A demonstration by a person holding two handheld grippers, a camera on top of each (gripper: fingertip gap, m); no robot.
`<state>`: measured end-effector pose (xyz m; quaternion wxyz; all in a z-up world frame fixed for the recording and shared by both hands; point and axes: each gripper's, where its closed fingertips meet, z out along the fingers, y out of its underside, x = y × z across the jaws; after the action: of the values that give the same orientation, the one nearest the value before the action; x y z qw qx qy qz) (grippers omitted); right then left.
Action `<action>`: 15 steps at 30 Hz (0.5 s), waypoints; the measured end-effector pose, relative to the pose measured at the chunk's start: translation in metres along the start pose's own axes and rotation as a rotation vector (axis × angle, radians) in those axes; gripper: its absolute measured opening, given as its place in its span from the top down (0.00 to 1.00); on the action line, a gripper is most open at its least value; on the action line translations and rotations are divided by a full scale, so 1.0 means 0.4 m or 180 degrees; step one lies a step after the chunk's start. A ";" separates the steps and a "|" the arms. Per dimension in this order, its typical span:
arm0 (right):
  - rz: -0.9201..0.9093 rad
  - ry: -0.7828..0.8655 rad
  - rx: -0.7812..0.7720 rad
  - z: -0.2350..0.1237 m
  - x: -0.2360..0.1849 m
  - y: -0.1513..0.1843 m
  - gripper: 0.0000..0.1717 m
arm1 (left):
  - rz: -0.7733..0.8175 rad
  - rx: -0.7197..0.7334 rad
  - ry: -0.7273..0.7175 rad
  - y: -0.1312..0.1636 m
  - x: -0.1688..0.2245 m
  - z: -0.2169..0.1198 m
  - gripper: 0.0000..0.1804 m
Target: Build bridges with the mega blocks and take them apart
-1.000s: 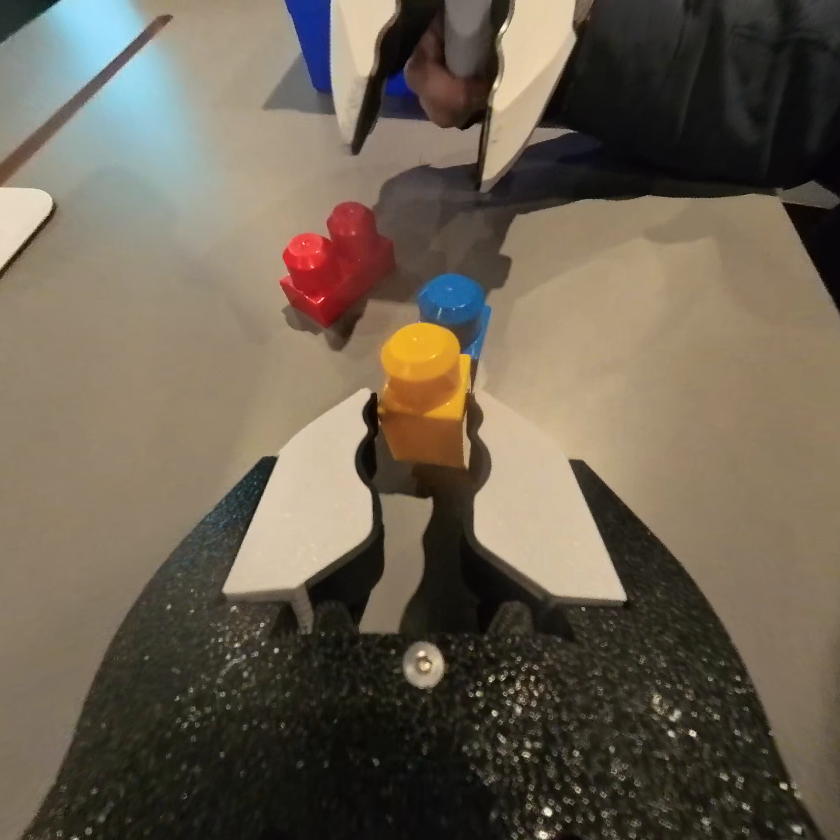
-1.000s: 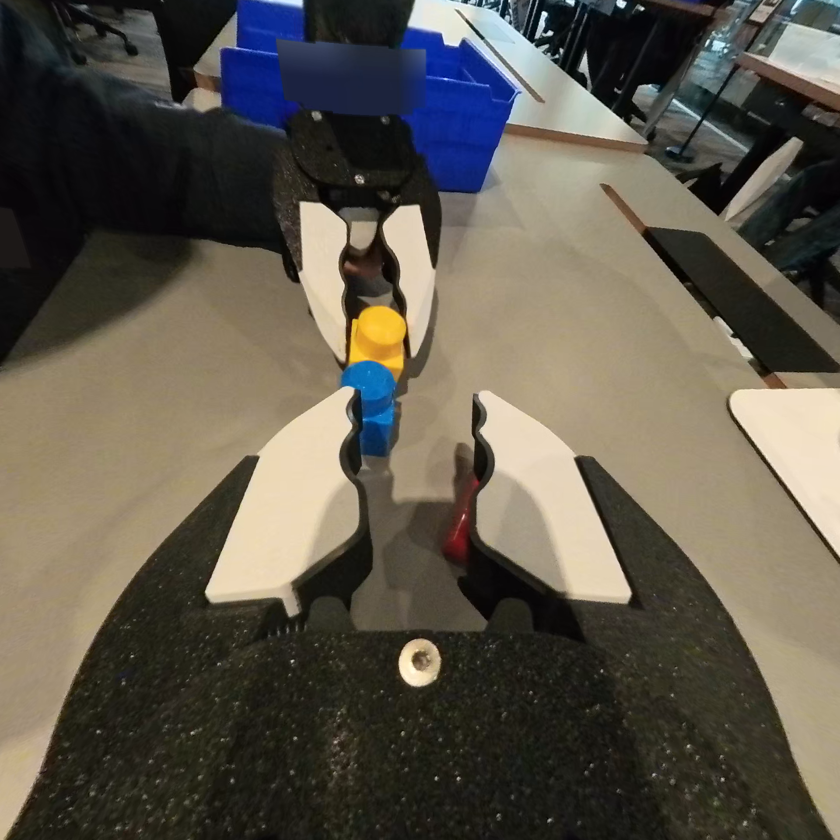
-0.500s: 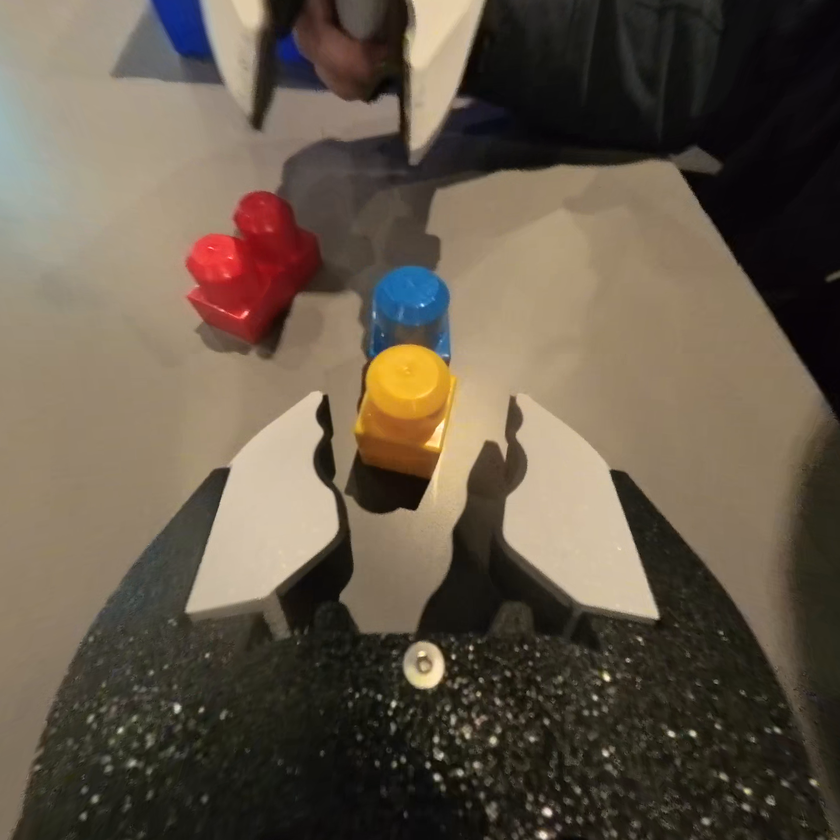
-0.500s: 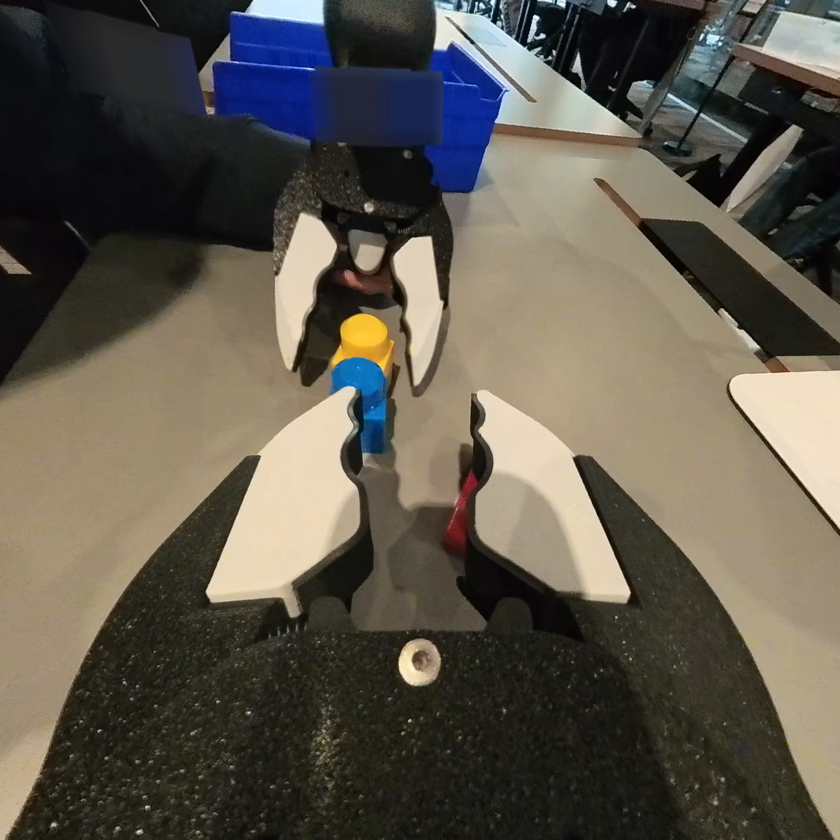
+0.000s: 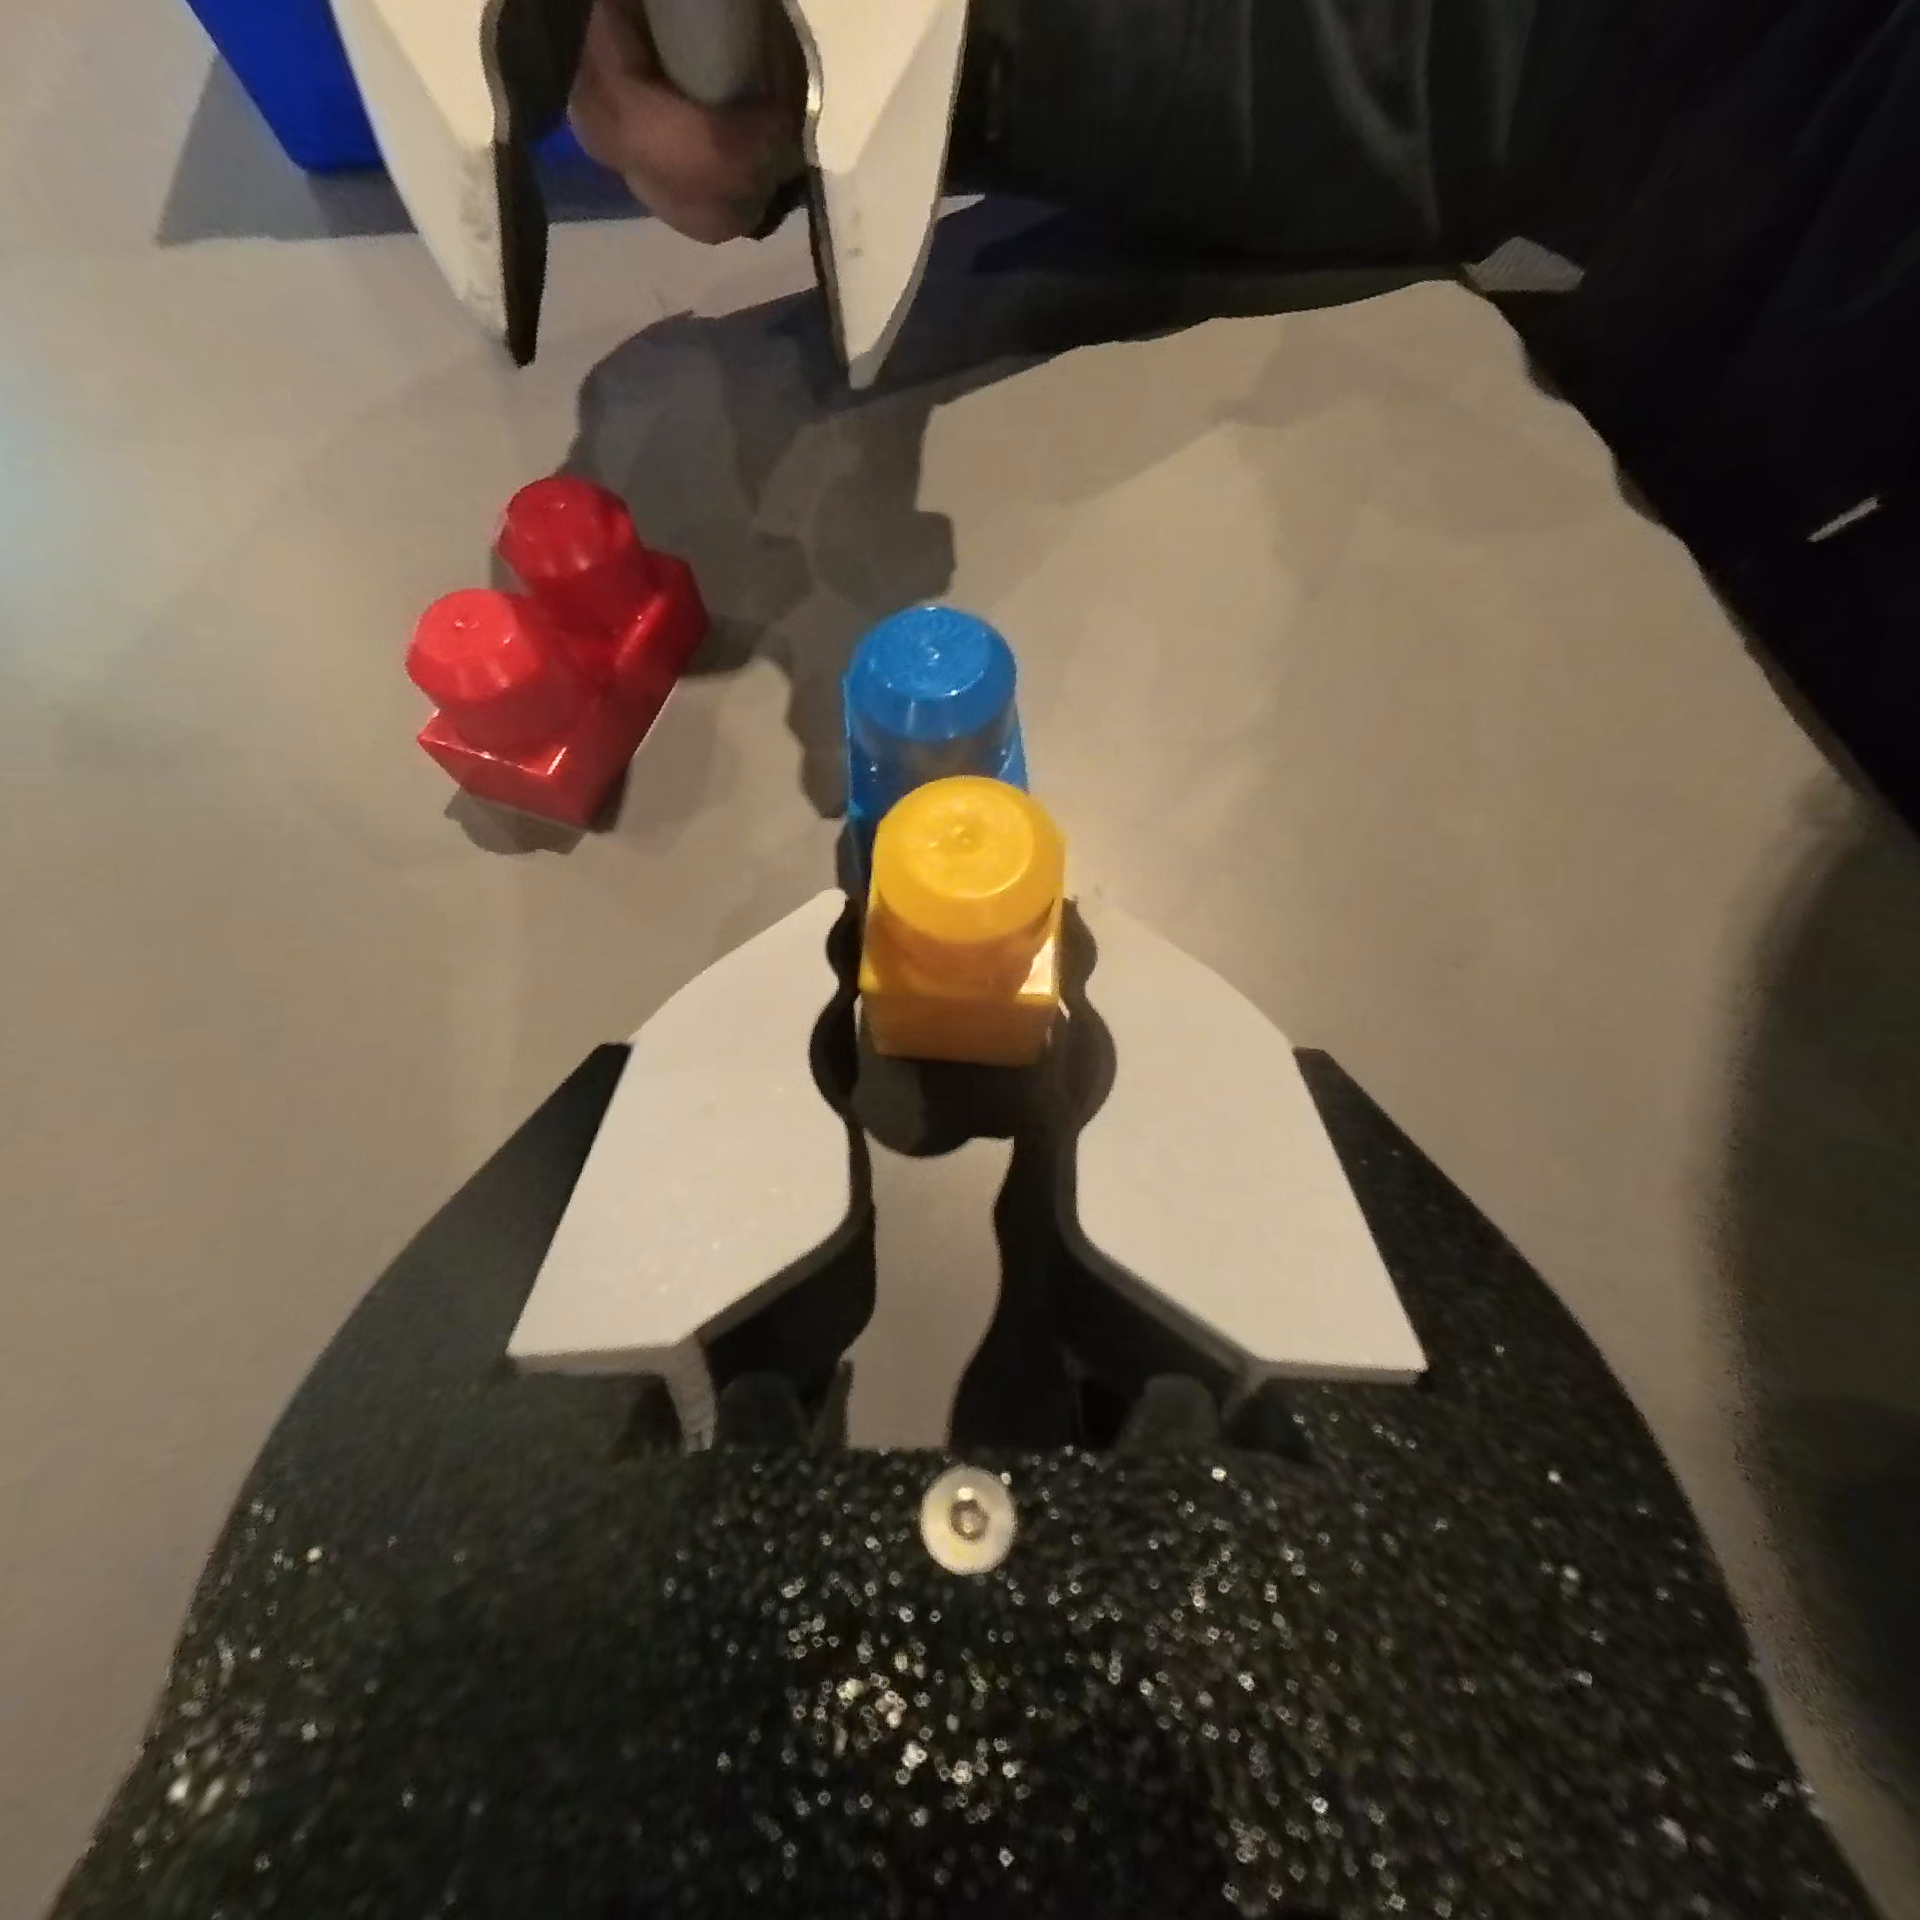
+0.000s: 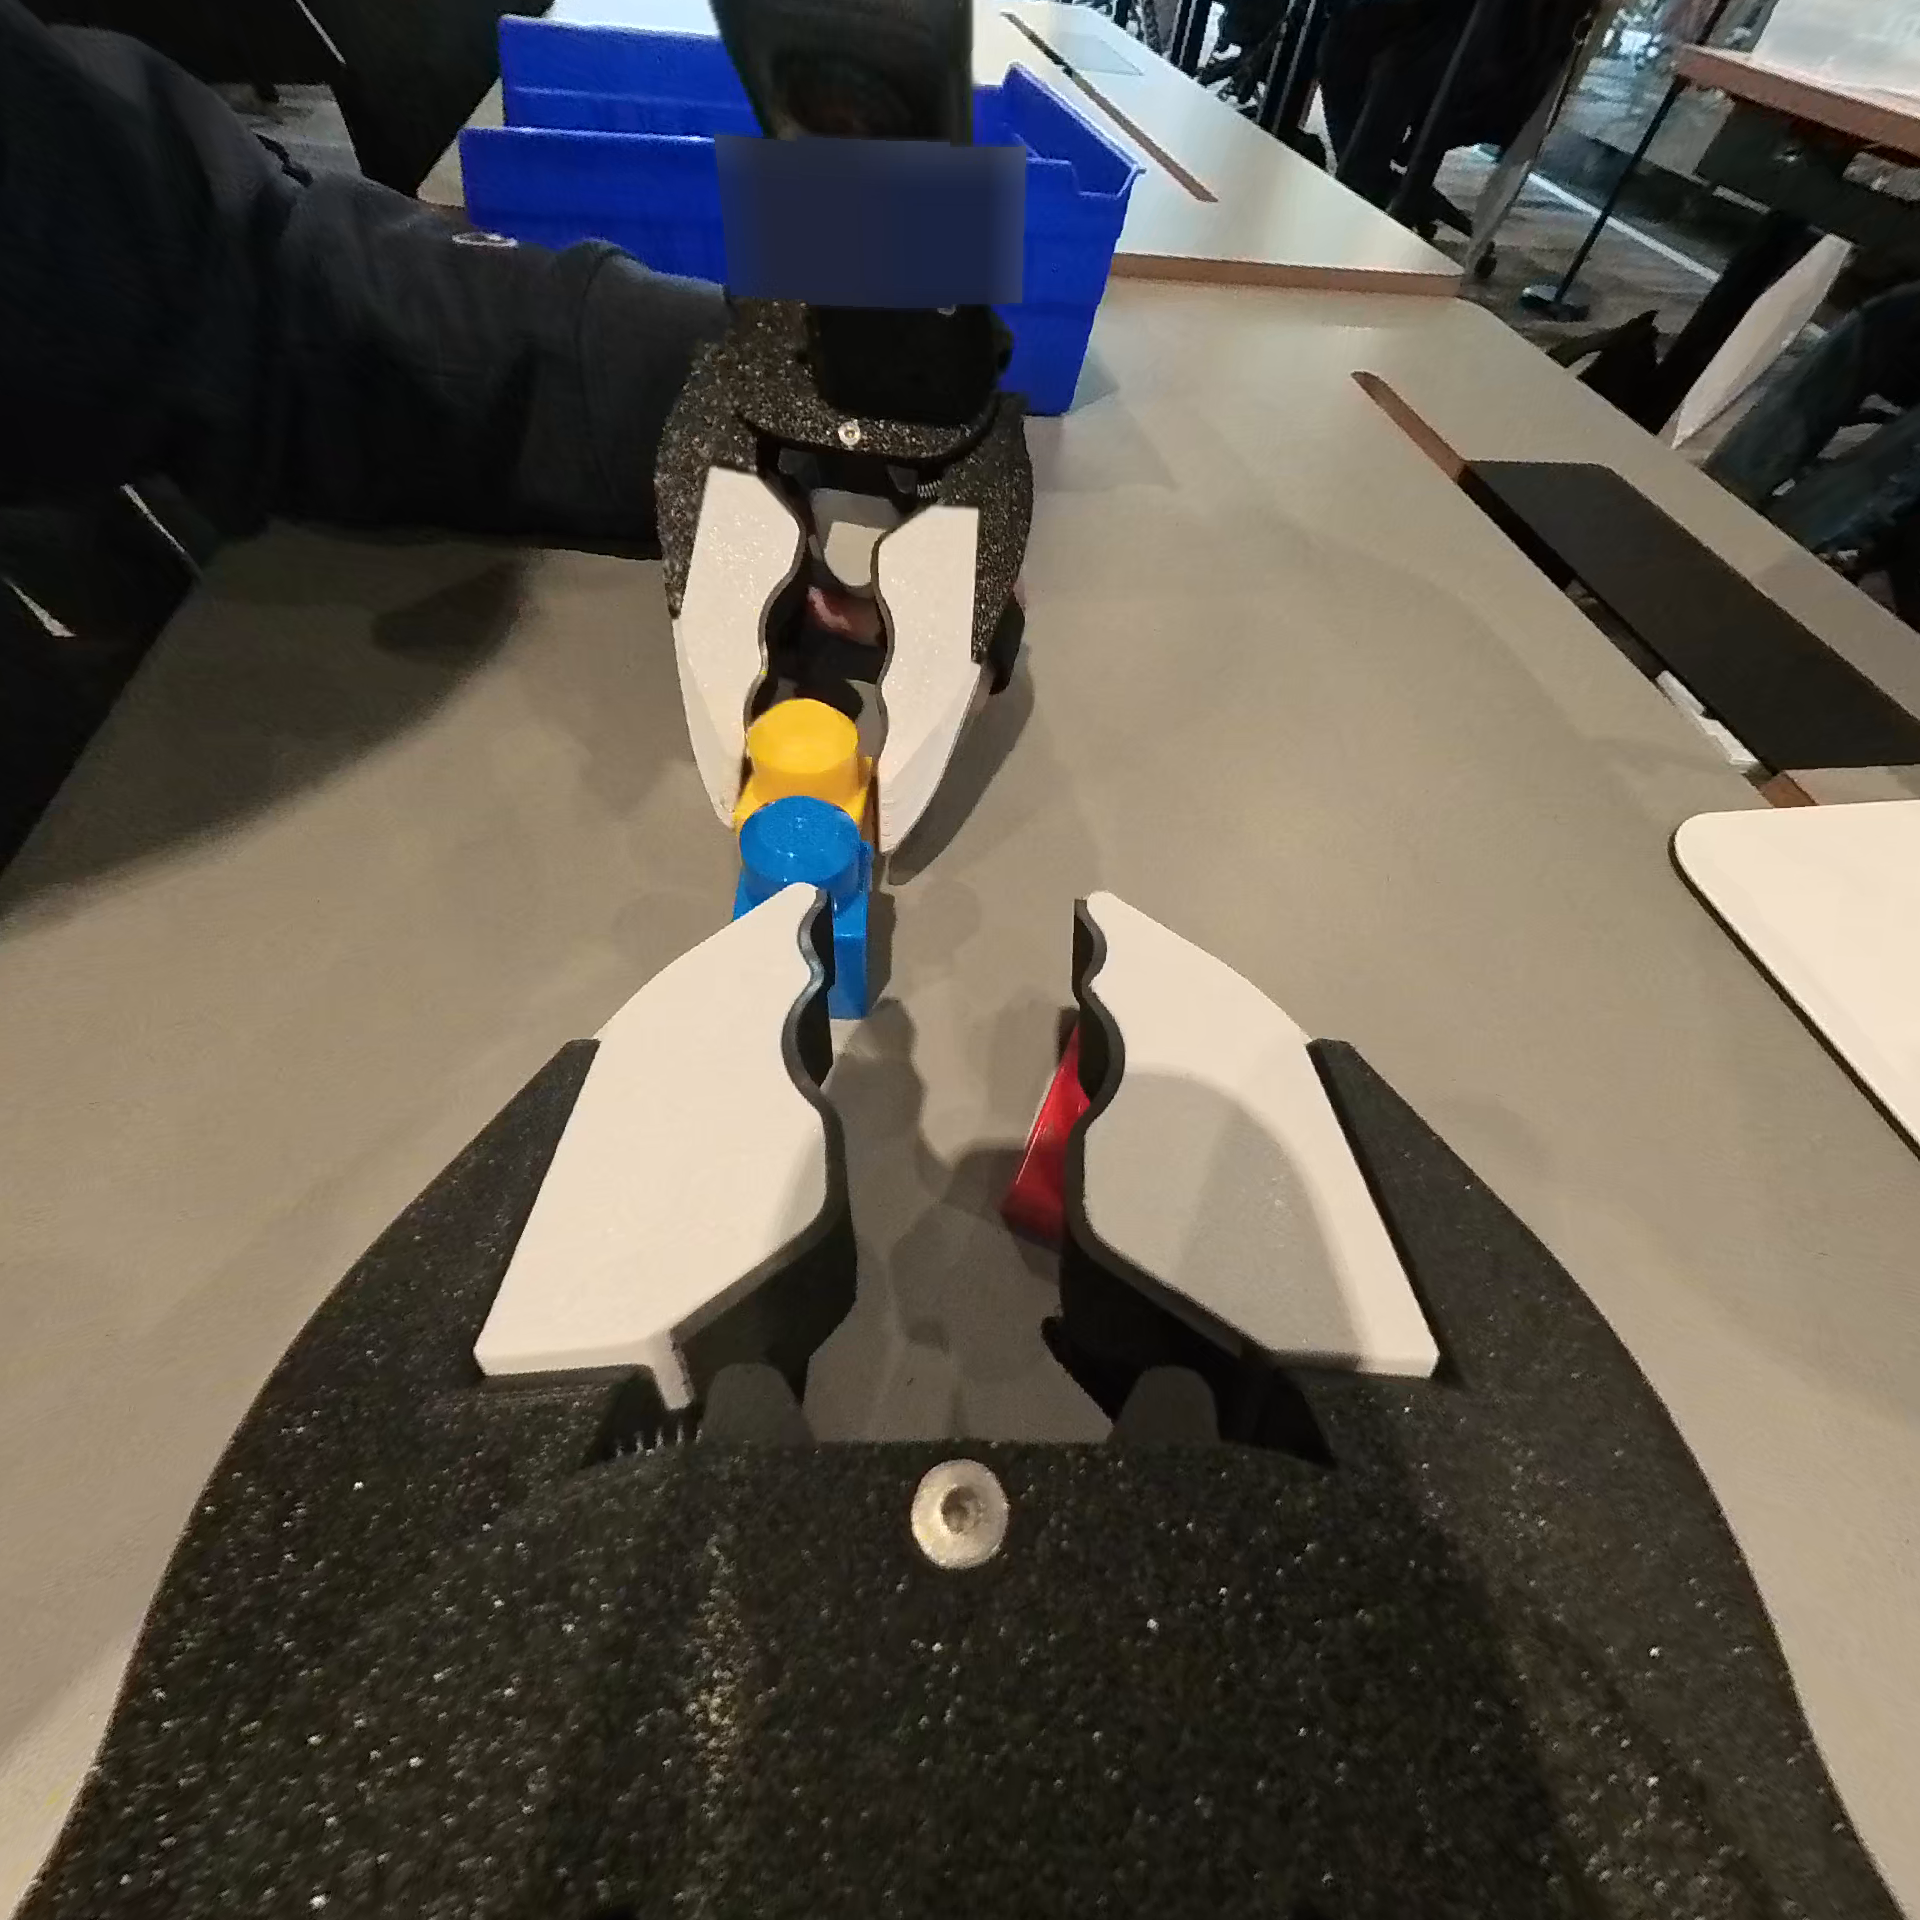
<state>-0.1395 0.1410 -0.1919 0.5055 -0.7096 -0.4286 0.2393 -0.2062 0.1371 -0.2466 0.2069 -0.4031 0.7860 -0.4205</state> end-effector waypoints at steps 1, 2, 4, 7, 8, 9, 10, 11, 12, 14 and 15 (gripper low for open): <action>0.0001 -0.0003 0.0002 0.000 0.000 0.000 0.75 | 0.0003 0.0000 -0.0051 0.000 -0.003 0.000 0.80; 0.0001 -0.0008 0.0002 0.000 -0.001 -0.001 0.75 | 0.0004 -0.0001 -0.0112 -0.001 -0.007 0.000 0.80; -0.0007 -0.0016 0.0003 0.001 -0.003 -0.002 0.75 | 0.0011 0.0004 -0.0175 -0.002 -0.008 0.001 0.80; -0.0025 -0.0020 0.0001 0.001 -0.006 -0.005 0.75 | -0.0018 0.0018 -0.0239 -0.003 -0.008 0.003 0.80; -0.0028 -0.0020 0.0001 0.001 -0.006 -0.005 0.75 | -0.0031 0.0008 -0.0269 -0.001 -0.010 0.005 0.80; -0.0030 -0.0019 0.0001 0.000 -0.006 -0.006 0.75 | -0.0047 -0.0008 -0.0325 0.001 -0.014 0.006 0.80; -0.0032 -0.0017 0.0005 0.000 -0.006 -0.007 0.75 | -0.0061 -0.0030 -0.0359 0.004 -0.017 0.009 0.79; -0.0031 -0.0017 0.0011 -0.001 -0.006 -0.007 0.75 | -0.0088 -0.0049 -0.0377 0.007 -0.018 0.013 0.73; -0.0027 -0.0018 0.0015 -0.002 -0.006 -0.008 0.75 | -0.0128 -0.0048 -0.0352 0.008 -0.016 0.016 0.66; -0.0025 -0.0023 0.0023 -0.002 -0.006 -0.009 0.75 | -0.0168 -0.0016 -0.0249 0.002 -0.008 0.022 0.57; -0.0025 -0.0027 0.0029 -0.002 -0.007 -0.010 0.75 | -0.0144 0.0023 -0.0228 -0.004 -0.007 0.024 0.56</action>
<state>-0.1416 0.1386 -0.1882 0.5079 -0.7045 -0.4324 0.2423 -0.1971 0.1341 -0.2507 0.2268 -0.4349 0.7672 -0.4133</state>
